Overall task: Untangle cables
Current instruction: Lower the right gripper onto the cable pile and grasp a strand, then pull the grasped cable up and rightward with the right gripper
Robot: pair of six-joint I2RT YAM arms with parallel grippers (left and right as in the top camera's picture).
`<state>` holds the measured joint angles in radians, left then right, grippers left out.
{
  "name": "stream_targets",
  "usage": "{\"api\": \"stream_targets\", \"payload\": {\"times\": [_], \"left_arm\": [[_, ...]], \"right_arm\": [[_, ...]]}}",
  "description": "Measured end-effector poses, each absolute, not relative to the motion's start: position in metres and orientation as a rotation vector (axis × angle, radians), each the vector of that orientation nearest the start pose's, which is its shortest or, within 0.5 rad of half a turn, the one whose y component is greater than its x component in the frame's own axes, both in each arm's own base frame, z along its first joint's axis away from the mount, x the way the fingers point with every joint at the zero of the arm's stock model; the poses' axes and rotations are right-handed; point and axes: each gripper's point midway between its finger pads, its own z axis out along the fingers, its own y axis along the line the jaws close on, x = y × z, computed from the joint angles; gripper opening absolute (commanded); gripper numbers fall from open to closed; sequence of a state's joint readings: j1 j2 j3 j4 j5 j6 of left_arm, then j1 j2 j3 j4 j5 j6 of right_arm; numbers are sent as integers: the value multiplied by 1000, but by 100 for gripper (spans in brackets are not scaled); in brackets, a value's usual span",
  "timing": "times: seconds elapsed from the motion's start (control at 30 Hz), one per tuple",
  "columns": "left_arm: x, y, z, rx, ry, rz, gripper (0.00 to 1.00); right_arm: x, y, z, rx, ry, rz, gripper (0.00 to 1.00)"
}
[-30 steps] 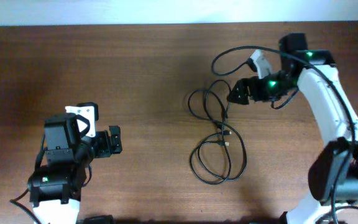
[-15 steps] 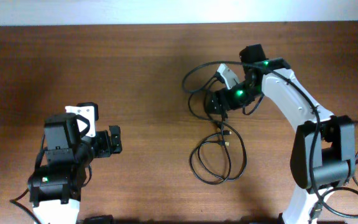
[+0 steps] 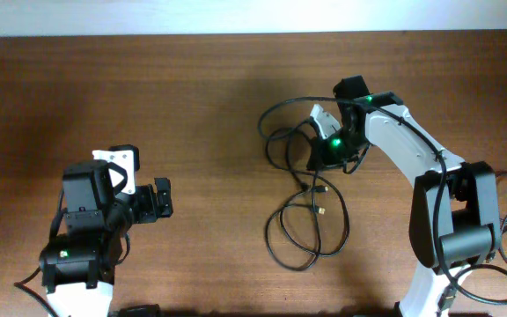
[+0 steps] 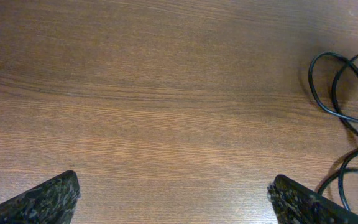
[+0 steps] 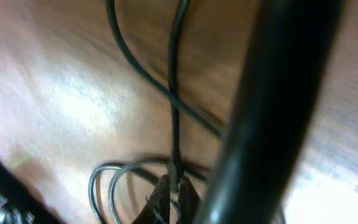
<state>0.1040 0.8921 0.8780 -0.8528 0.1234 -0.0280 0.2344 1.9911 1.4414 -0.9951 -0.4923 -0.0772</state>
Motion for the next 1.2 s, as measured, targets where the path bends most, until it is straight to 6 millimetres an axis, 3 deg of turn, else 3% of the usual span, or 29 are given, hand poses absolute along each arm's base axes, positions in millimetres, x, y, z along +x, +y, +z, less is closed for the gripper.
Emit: {"api": "stream_targets", "payload": {"times": [0.13,0.3,0.47,0.7,0.83,1.0,1.2], "left_arm": [[259,6,189,-105,2430,-116,99],[259,6,189,-105,2430,-116,99],[259,6,189,-105,2429,-117,99],[259,6,189,-105,2429,-117,99],[259,6,189,-105,2429,-117,99],[259,6,189,-105,2429,-116,99],[259,6,189,-105,2429,-117,99]], "right_arm": [[339,164,61,-471,3064,765,4],[353,167,102,-490,2977,753,4],[364,169,195,-536,2733,717,4],[346,157,307,-558,2428,610,4],[334,139,339,-526,2336,484,4],[335,111,357,-446,2285,285,4],[331,103,402,-408,2108,237,4]]}}
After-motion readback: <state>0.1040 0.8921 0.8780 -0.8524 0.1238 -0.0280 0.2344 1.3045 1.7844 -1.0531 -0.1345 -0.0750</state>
